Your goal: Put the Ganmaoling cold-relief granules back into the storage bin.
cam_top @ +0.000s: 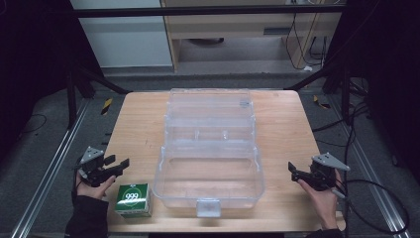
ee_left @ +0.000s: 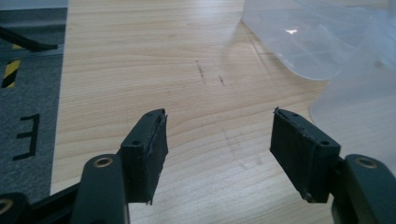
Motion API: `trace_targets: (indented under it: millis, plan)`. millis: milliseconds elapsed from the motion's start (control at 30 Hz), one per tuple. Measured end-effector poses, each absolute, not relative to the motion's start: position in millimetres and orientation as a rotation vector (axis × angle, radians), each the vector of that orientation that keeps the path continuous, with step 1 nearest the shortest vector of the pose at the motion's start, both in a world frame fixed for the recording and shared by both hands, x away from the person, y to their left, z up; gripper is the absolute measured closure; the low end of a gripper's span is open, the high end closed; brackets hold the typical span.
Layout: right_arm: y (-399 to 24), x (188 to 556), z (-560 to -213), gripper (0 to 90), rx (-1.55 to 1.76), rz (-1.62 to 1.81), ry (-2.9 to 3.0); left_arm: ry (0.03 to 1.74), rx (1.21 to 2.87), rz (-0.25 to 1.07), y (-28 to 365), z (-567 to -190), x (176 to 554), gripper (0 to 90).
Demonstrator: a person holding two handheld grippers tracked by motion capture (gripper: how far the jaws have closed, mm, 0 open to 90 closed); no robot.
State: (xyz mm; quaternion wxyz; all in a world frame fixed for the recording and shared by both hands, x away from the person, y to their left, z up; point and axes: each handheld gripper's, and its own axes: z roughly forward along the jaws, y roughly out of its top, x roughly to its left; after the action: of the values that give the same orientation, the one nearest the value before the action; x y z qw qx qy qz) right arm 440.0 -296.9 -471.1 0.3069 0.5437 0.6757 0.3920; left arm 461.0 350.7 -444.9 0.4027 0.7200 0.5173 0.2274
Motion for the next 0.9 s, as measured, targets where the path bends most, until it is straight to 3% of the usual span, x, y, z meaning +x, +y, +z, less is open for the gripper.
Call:
trace_targets:
  millis: [533,900]
  plan:
    - [-298,436,-473,7.8,1.441,1.009,1.787,1.156,1.936,0.535,356,-416,450,29.1]
    - [-298,437,-474,6.5,1.423,0.995,1.807,0.975,2.105,0.501,358,-383,438,25.6]
